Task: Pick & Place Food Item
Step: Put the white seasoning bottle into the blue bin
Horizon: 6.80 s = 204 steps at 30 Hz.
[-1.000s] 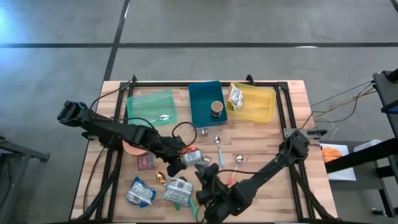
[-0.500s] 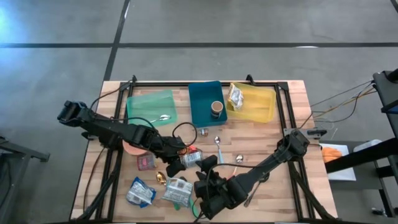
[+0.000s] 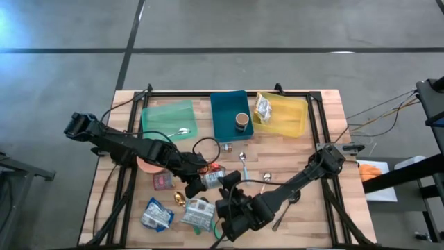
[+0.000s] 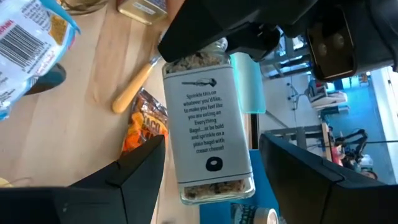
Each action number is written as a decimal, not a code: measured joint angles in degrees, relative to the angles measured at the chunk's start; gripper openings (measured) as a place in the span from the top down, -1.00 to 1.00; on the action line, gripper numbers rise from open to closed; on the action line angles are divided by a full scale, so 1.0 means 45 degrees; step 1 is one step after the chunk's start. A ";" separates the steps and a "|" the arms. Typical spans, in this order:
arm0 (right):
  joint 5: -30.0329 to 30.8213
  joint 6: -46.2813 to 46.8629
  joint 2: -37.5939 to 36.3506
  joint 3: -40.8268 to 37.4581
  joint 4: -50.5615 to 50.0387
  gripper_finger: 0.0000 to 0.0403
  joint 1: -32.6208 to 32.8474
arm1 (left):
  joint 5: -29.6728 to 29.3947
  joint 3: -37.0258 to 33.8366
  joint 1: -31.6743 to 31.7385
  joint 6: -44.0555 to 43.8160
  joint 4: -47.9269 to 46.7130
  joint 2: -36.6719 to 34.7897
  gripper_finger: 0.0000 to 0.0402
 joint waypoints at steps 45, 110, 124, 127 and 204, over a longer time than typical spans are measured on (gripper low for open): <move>-0.1478 -0.1247 -0.0029 0.0058 -0.0006 -0.29 -0.0694 | 0.0662 -0.0010 0.0053 0.0271 0.0277 0.0000 -0.01; 0.1923 0.6428 -0.0029 0.0068 -0.0341 0.03 -0.0154 | -0.4783 -0.0058 -0.0638 -0.0249 0.1762 -0.2069 -0.69; 0.2835 0.6195 -0.0034 0.0073 -0.0301 0.03 -0.0043 | -0.4062 -0.0223 -0.0794 0.1494 0.2679 -0.2059 -0.69; 0.2859 0.6121 -0.0039 0.0073 -0.0254 0.03 -0.0038 | -0.3937 -0.0223 -0.0787 0.1549 0.2718 -0.2059 -0.69; 0.1271 1.4131 -0.1918 -0.1502 -0.6910 -0.69 0.0365 | -0.1446 0.2174 0.4165 0.3082 -0.1790 -0.0885 0.05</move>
